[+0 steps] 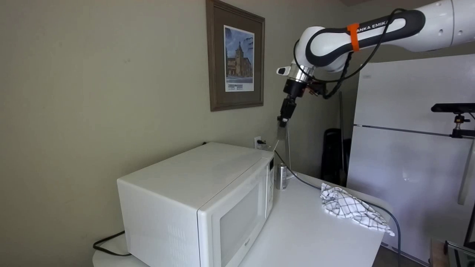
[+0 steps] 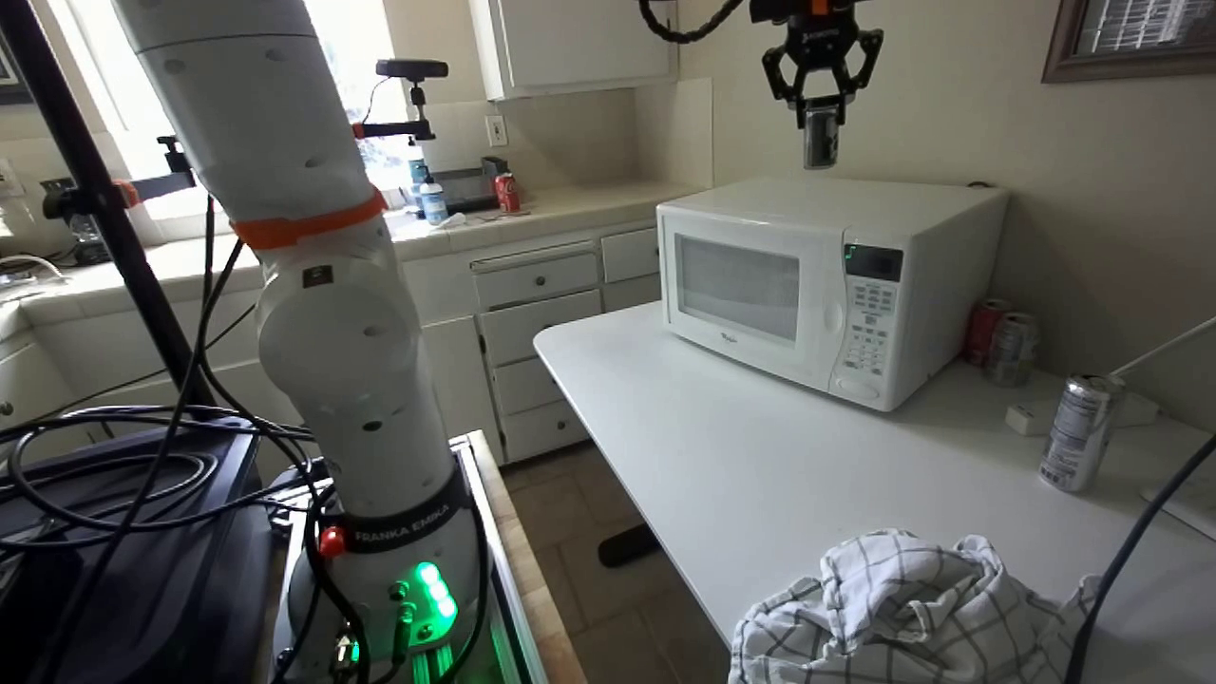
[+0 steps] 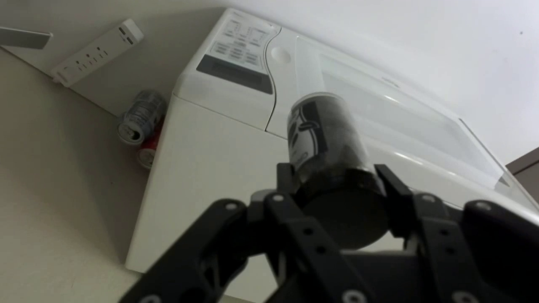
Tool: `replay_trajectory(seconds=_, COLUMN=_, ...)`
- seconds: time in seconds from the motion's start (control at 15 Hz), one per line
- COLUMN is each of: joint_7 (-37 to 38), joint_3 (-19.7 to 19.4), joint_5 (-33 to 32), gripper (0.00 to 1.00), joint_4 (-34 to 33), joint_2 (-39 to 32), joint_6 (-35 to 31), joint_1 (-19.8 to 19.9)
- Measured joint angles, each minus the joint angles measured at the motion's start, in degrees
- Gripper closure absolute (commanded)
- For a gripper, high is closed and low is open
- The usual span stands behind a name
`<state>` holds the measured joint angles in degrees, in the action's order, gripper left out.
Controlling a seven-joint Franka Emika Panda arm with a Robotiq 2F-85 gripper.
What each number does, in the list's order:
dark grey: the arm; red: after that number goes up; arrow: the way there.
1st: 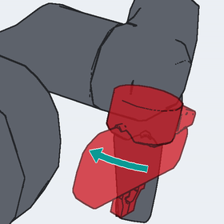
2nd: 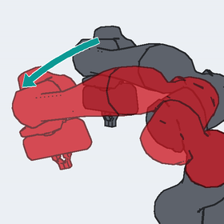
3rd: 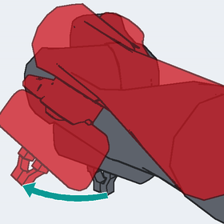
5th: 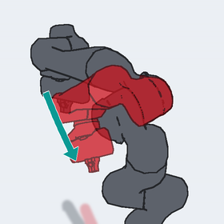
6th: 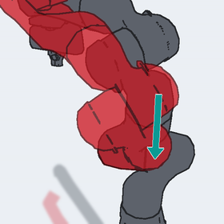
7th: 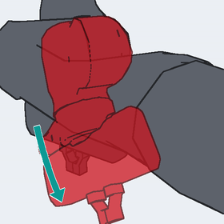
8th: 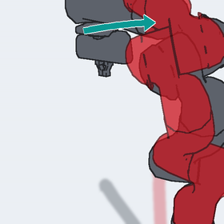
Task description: Put the glass jar on top of the microwave.
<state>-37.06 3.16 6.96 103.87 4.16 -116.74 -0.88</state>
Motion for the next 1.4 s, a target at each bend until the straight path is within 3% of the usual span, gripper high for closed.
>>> replay_trajectory(seconds=0.67, joint_7=4.5, joint_3=2.4, joint_5=-0.3, gripper=0.76, joint_4=-23.6, joint_2=-26.8, joint_6=-3.6, joint_1=-2.1)
replay_trajectory(seconds=1.0, joint_7=6.4, joint_3=2.9, joint_5=-3.1, gripper=0.76, joint_4=-32.9, joint_2=-33.3, joint_6=-3.5, joint_1=-2.8)
replay_trajectory(seconds=1.4, joint_7=6.8, joint_3=3.0, joint_5=-5.1, gripper=0.76, joint_4=-39.1, joint_2=-37.8, joint_6=-1.4, joint_1=-3.1)
